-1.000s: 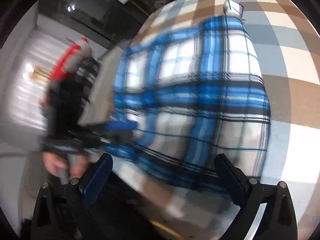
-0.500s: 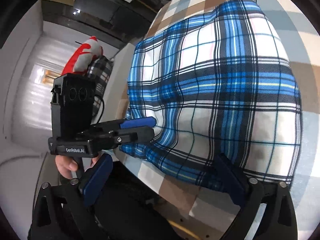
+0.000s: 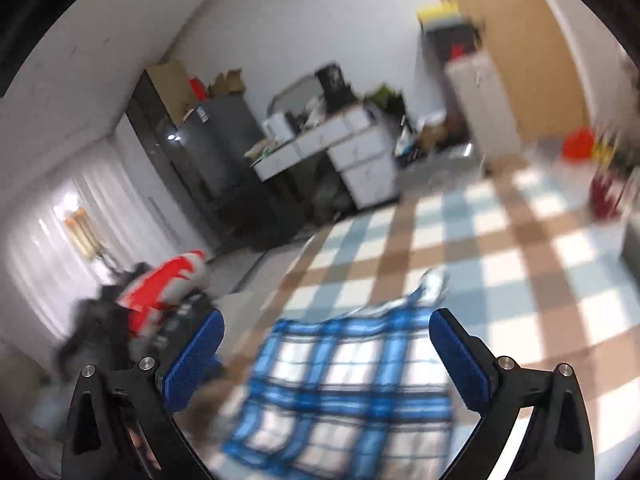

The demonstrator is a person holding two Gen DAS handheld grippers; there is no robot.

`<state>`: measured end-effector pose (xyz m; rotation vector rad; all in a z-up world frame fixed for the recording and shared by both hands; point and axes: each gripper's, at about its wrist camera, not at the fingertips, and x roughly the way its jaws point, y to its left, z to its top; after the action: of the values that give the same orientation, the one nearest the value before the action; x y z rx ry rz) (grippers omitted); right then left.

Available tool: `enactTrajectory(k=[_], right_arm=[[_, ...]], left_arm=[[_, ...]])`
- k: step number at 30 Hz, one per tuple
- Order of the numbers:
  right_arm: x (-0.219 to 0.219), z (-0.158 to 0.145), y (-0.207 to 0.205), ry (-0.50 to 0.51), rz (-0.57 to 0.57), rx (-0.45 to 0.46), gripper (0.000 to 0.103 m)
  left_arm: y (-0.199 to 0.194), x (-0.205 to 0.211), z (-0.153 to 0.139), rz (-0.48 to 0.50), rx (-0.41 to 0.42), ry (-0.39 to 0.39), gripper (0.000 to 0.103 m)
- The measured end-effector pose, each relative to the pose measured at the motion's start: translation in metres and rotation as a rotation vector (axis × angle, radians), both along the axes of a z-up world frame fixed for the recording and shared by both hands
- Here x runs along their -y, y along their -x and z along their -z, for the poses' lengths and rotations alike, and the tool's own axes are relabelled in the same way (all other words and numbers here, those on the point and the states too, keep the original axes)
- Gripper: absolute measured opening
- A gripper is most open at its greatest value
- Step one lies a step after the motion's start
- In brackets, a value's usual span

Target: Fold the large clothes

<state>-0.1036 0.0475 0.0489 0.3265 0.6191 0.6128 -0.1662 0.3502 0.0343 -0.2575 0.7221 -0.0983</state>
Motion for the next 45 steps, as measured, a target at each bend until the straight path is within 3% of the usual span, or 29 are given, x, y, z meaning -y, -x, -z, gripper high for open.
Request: enactTrajectory(k=[3, 8, 14, 22, 45], right_arm=[[-0.008, 0.014, 0.007, 0.139, 0.06, 0.015, 0.103], [0.004, 0.025, 0.011, 0.23, 0.082, 0.002, 0.103], [0.023, 0.007, 0.027, 0.258, 0.109, 0.116, 0.103], [0.023, 0.0, 0.036, 0.297, 0.091, 0.209, 0.103], [0.028, 0.001, 0.035, 0.266, 0.102, 0.208, 0.103]], left_arm=[[0.001, 0.014, 0.001, -0.056, 0.039, -0.117, 0.084], [-0.002, 0.033, 0.003, -0.132, 0.072, -0.279, 0.09], [-0.013, 0.03, 0.007, -0.13, 0.052, -0.228, 0.09], [-0.003, 0.048, 0.003, -0.121, 0.062, -0.289, 0.09], [0.004, 0.041, -0.004, -0.174, 0.109, -0.292, 0.09]])
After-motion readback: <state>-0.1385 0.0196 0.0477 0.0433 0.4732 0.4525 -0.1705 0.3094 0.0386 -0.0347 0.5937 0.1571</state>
